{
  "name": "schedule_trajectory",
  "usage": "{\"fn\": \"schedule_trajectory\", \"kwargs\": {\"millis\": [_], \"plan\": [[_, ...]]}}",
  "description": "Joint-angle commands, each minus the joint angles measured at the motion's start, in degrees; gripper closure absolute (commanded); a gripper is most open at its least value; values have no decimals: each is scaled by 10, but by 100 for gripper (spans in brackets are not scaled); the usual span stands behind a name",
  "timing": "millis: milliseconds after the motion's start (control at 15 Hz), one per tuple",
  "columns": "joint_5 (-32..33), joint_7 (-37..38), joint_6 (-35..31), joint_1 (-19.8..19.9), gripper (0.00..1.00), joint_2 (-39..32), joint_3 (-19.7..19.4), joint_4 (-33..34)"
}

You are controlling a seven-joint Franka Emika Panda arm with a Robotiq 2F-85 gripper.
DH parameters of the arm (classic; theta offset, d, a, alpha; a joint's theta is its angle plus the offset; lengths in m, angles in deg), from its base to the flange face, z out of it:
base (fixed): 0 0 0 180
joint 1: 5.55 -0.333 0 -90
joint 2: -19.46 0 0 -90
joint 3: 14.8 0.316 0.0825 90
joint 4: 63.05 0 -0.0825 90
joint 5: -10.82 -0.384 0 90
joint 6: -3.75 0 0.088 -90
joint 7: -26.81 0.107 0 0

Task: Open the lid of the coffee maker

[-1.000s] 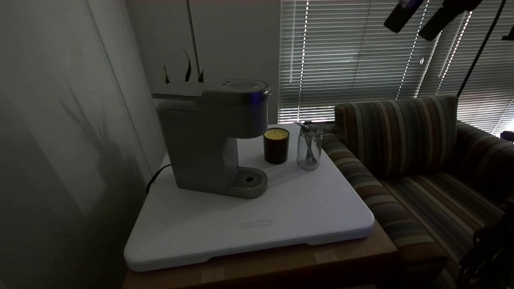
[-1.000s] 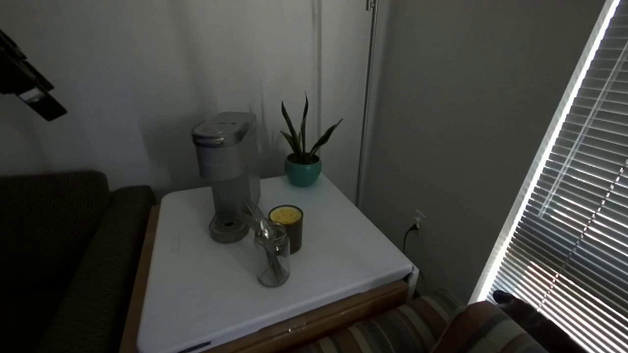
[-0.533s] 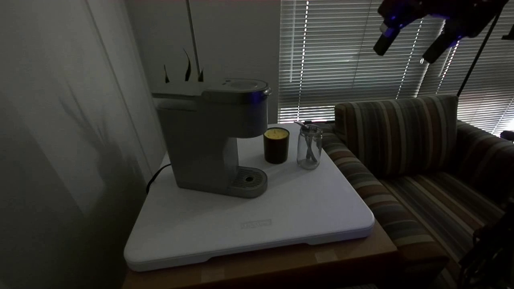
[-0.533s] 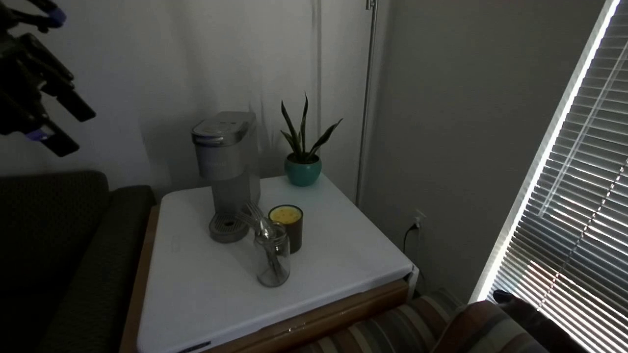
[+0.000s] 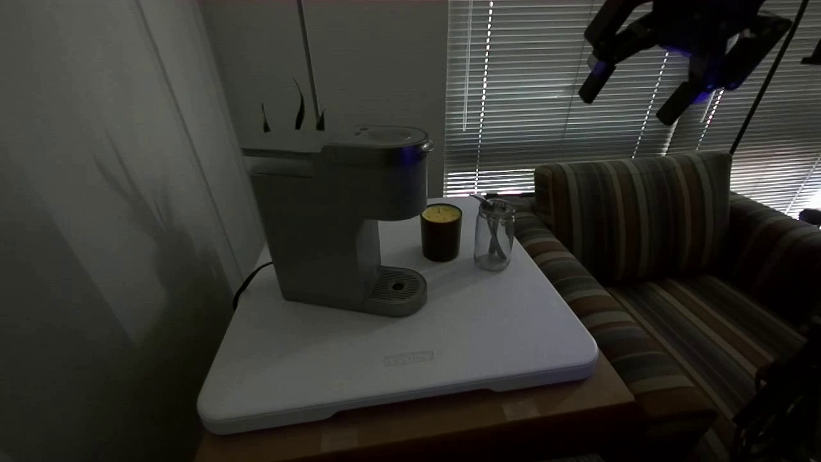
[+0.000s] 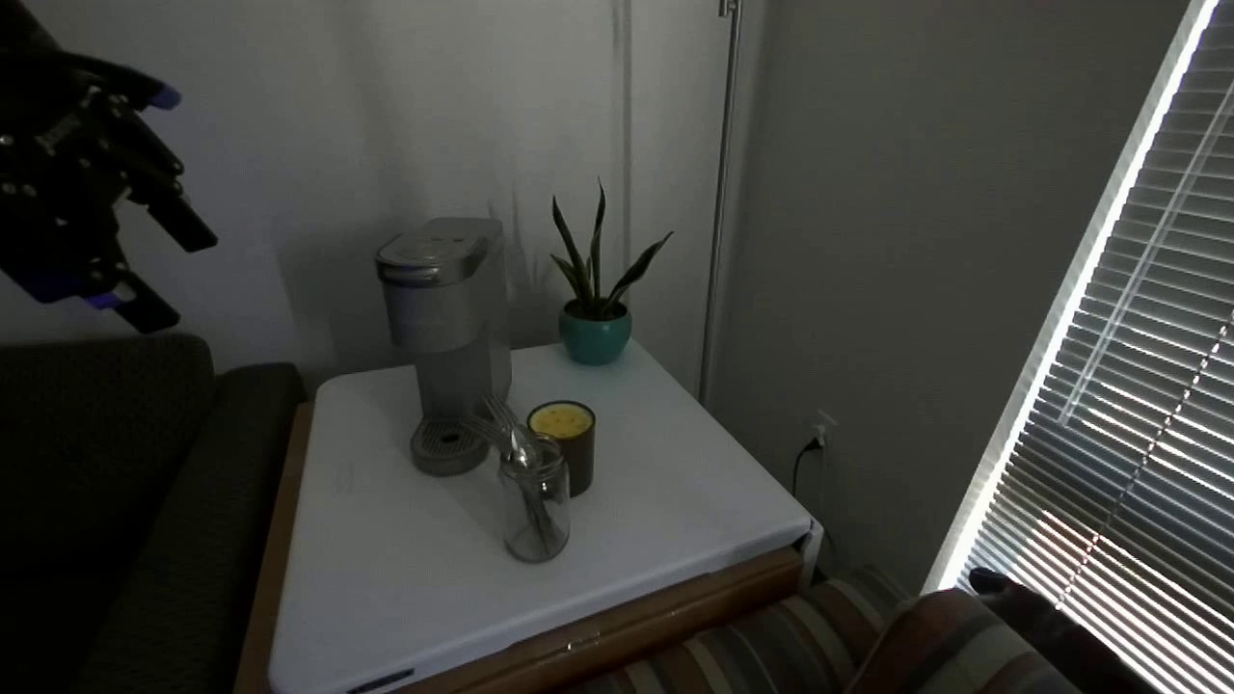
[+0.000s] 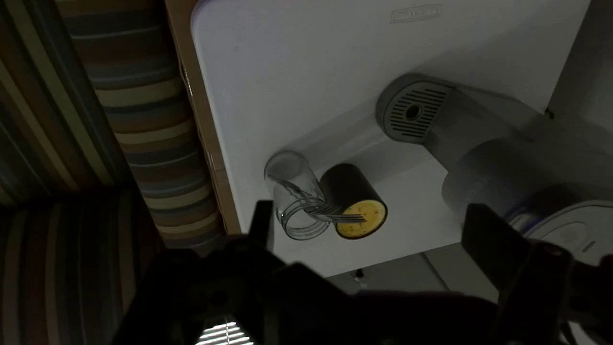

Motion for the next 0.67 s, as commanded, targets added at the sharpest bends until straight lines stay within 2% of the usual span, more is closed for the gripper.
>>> {"fn": "schedule_trajectory", "kwargs": {"millis": [0,67,200,467,600], "plan": [[46,7,-7,6,0,10,16,1],[37,12,-24,-2,0,-2,11,5],[-34,-1,-89,-48,0,-32,-29,9],[-137,-6,-152,-102,0,-85,-78,37],[-227,-44,-193,-176,0,-109,-142,49]]}}
